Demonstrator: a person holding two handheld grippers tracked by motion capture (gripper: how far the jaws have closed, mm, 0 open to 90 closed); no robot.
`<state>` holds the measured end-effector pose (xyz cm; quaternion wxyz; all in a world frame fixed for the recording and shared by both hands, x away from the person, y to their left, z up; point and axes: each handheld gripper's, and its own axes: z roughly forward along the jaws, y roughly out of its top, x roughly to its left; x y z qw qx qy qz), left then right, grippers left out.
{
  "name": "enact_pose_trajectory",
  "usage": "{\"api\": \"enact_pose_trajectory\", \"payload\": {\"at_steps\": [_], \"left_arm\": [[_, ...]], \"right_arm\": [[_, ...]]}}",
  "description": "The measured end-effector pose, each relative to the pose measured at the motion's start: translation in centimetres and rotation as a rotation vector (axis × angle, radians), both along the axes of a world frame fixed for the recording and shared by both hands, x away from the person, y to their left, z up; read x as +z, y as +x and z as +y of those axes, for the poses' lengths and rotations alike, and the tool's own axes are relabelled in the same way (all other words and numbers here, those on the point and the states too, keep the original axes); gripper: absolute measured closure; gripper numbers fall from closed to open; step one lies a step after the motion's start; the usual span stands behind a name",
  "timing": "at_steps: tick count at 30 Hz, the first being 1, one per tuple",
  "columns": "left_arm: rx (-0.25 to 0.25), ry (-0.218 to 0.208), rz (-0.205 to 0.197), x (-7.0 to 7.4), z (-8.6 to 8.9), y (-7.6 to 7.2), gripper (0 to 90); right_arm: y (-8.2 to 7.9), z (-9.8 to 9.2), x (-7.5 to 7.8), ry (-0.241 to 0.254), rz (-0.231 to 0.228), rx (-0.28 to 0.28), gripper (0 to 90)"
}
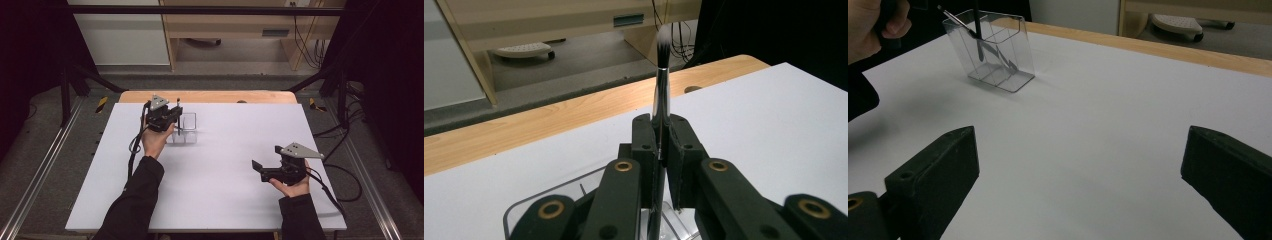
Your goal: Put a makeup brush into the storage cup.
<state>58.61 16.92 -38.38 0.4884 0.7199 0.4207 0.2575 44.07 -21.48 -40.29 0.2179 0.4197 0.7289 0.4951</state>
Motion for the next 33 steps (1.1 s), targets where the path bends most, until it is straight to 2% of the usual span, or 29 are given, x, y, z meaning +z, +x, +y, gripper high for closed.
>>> {"api": "enact_pose_trajectory", "payload": {"at_steps": [8, 19, 23, 27, 33], "left_arm": [[0.001, -0.01, 0.001, -0.7, -0.1, -0.3, 83.1], [-0.018, 0.028, -0.001, -0.8, -0.1, -1.3, 82.1], [-0.023, 0.018, 0.011, -0.8, 0.1, -1.7, 78.4], [-0.023, 0.014, 0.002, -0.2, 0.5, -2.6, 75.4], [-0.025, -0.002, 0.003, 0.5, 1.2, -4.3, 64.1]], "right_arm": [[0.0, 0.0, 0.0, 0.002, -0.001, 0.0, 2.7], [-0.1, 0.0, 0.2, 0.008, -0.003, 0.001, 2.6], [-0.2, -0.1, 0.3, 0.009, -0.008, -0.001, 2.7], [-0.2, -0.1, 0.3, 0.014, -0.008, 0.0, 2.7], [-0.4, -0.1, 0.6, 0.018, -0.017, 0.001, 2.7]]}}
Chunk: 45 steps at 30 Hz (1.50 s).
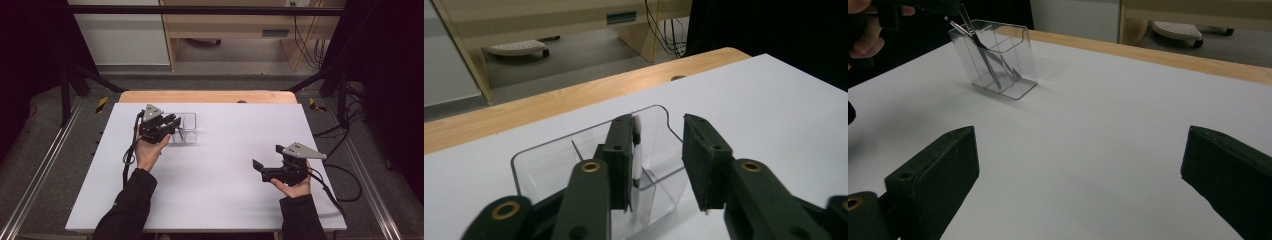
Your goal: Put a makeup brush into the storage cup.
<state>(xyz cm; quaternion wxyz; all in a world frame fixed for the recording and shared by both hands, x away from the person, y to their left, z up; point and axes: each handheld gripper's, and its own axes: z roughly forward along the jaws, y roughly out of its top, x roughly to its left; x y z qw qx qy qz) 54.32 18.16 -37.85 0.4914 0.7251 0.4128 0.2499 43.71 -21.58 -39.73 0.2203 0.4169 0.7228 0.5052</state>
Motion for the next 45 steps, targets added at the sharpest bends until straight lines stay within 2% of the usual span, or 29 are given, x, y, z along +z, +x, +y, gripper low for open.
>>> {"api": "enact_pose_trajectory", "payload": {"at_steps": [5, 8, 14, 21, 25, 31, 36, 40, 42, 45], "left_arm": [[0.003, -0.007, -0.011, 0.5, 0.9, -1.6, 56.4], [-0.01, -0.032, -0.013, 0.7, 1.4, -2.5, 52.7], [-0.035, -0.02, -0.015, 0.6, 1.9, -4.5, 47.5], [-0.055, -0.032, -0.033, 0.6, 2.8, -6.9, 40.0], [-0.069, -0.036, -0.021, 0.2, 3.3, -7.9, 35.8], [-0.071, -0.021, -0.014, -0.5, 3.7, -8.9, 30.2], [-0.07, 0.008, -0.01, -1.2, 3.9, -9.6, 24.2], [-0.057, 0.0, 0.0, -1.8, 4.3, -9.9, 20.0], [-0.052, 0.01, 0.013, -2.0, 4.6, -9.9, 17.9], [-0.046, -0.004, 0.021, -2.1, 5.0, -10.1, 16.2]], "right_arm": [[0.0, 0.0, 0.0, -0.002, 0.0, 0.001, 2.7], [-0.1, 0.0, 0.1, 0.0, 0.001, 0.001, 2.7], [-0.2, -0.1, 0.2, 0.008, -0.005, -0.001, 2.6], [-0.3, -0.2, 0.3, 0.007, -0.011, -0.001, 2.6], [-0.3, -0.2, 0.3, 0.005, -0.01, 0.0, 2.5], [-0.4, -0.3, 0.3, 0.008, -0.009, 0.0, 2.5], [-0.4, -0.5, 0.3, 0.01, -0.008, 0.0, 2.3], [-0.4, -0.7, 0.2, 0.011, -0.005, -0.003, 2.2], [-0.4, -0.8, 0.3, 0.012, -0.007, -0.002, 2.2], [-0.5, -0.9, 0.3, 0.015, -0.004, -0.003, 2.1]]}}
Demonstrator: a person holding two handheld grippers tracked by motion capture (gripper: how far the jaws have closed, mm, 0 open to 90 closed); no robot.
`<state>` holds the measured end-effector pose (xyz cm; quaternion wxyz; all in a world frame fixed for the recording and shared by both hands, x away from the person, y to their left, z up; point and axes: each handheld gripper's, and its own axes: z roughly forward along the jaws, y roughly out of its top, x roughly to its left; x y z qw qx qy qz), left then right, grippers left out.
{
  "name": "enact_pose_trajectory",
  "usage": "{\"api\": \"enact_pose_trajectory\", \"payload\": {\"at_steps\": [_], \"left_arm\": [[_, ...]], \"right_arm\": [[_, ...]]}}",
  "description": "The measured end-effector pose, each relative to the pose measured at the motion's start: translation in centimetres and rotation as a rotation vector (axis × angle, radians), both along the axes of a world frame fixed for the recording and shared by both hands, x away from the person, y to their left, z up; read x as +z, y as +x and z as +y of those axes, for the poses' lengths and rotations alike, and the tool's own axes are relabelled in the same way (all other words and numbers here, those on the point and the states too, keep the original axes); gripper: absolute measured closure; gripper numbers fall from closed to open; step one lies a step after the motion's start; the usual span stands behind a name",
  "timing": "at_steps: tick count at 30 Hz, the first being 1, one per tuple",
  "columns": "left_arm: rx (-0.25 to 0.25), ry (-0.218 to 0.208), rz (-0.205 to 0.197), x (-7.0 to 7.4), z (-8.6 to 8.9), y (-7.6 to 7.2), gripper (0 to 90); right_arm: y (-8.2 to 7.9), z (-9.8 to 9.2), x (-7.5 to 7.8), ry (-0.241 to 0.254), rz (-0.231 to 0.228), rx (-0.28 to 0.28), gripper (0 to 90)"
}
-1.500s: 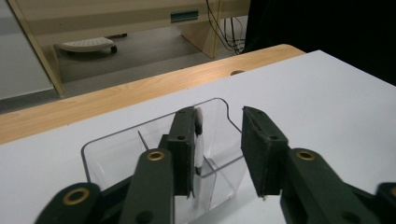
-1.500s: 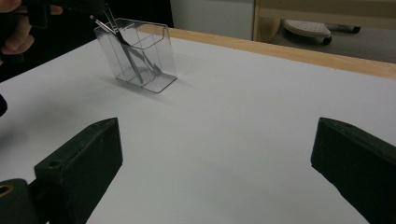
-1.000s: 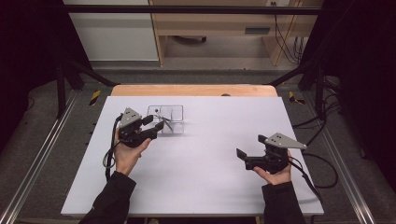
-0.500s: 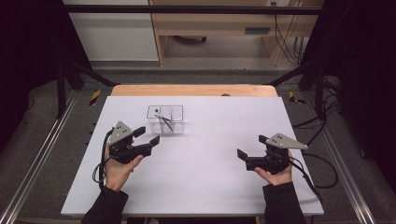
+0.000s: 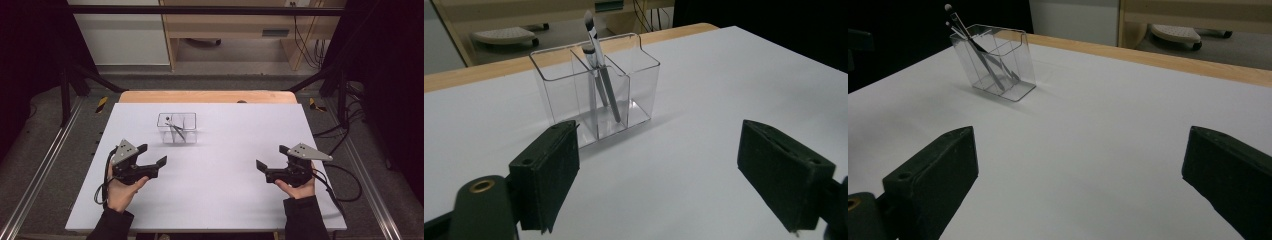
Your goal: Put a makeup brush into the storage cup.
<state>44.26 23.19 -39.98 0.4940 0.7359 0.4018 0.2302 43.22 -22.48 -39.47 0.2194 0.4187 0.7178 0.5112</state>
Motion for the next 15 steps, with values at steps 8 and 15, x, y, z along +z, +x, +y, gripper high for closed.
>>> {"api": "enact_pose_trajectory", "payload": {"at_steps": [8, 15], "left_arm": [[0.038, -0.012, 0.019, -0.9, 1.3, -0.5, 11.3], [0.061, -0.014, 0.019, -1.6, 2.1, -0.8, 10.4]], "right_arm": [[0.0, -0.1, -0.2, -0.012, 0.0, 0.005, 1.9], [0.0, 0.1, -0.3, -0.018, 0.006, 0.01, 1.9]]}}
